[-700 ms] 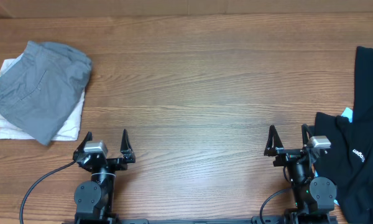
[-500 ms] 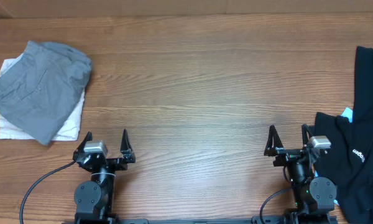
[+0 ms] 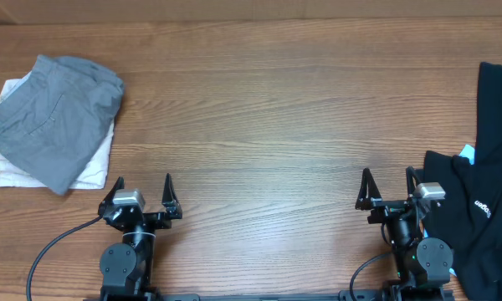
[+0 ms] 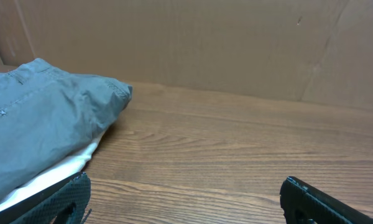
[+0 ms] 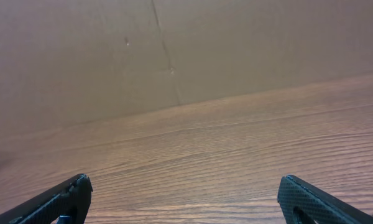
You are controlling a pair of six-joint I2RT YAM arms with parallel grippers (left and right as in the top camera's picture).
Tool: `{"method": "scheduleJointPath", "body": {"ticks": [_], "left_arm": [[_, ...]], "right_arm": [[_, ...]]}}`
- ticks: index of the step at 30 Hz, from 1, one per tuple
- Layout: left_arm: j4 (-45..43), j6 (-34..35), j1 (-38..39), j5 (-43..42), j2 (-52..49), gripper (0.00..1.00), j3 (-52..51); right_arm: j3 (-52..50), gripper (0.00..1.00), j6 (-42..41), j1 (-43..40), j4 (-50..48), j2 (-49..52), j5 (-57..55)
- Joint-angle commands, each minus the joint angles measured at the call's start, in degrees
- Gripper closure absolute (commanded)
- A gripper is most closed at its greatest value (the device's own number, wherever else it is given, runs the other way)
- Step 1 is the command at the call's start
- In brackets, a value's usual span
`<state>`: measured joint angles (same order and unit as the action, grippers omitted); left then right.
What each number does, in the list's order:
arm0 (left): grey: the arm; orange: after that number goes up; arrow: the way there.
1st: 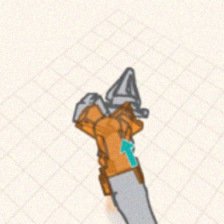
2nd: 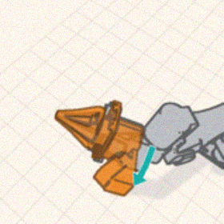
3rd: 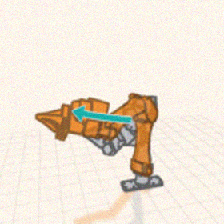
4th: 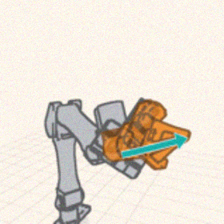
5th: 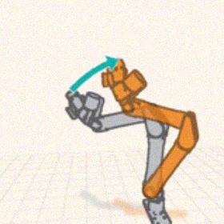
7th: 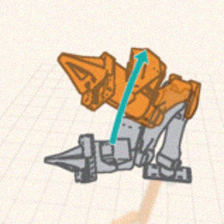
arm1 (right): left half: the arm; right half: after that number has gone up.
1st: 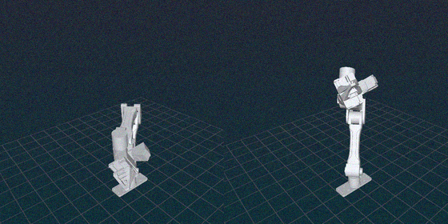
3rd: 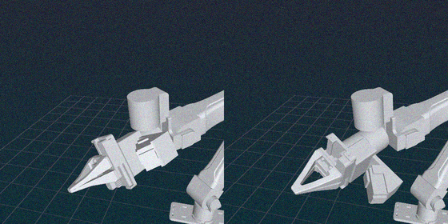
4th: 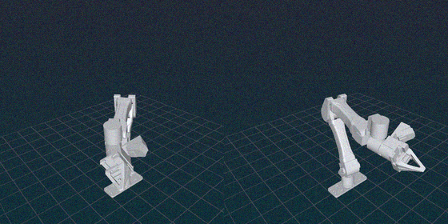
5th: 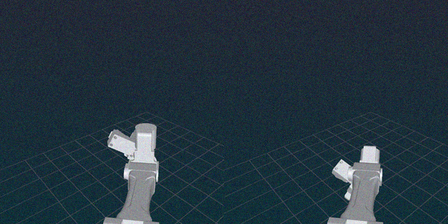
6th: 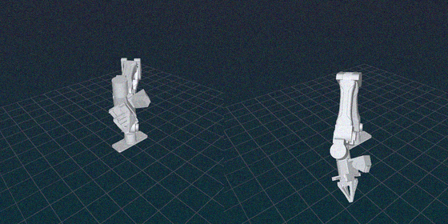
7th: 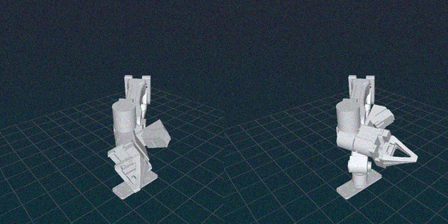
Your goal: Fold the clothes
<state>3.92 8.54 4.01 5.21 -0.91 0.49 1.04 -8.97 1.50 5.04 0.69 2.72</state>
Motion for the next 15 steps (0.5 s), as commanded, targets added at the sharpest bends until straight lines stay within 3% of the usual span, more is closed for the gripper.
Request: {"method": "scheduleJointPath", "body": {"ticks": [1, 15], "left_arm": [[-0.1, -1.3, -0.3, 0.5, 0.3, 0.0, -0.2], [-0.1, -1.3, -0.3, 0.8, 0.3, 0.0, -0.2]], "right_arm": [[-0.5, 0.0, 0.3, -0.3, -0.4, -0.2, -0.2], [-0.5, 0.0, 0.2, -0.3, -0.4, -0.2, 0.0]]}}
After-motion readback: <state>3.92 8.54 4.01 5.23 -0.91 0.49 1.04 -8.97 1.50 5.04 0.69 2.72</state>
